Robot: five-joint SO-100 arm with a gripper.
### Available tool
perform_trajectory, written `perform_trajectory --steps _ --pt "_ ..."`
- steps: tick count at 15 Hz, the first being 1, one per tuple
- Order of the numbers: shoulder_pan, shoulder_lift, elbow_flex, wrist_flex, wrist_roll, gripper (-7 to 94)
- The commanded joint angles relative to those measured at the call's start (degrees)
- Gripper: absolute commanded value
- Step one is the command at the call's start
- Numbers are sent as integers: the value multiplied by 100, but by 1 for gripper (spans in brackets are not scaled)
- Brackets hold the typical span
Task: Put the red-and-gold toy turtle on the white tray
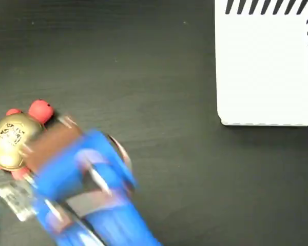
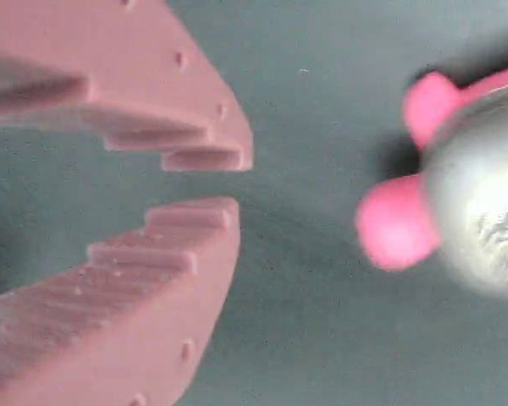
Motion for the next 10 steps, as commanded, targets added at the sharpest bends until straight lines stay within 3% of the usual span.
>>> perform_trajectory --steps 1,7,10 --pt "-114 -1011 -1301 527 -642 0" --pt "-387 -3164 -3120 1433 -1811 0" --pt "-598 -3964 -3595 1758 -1863 2"
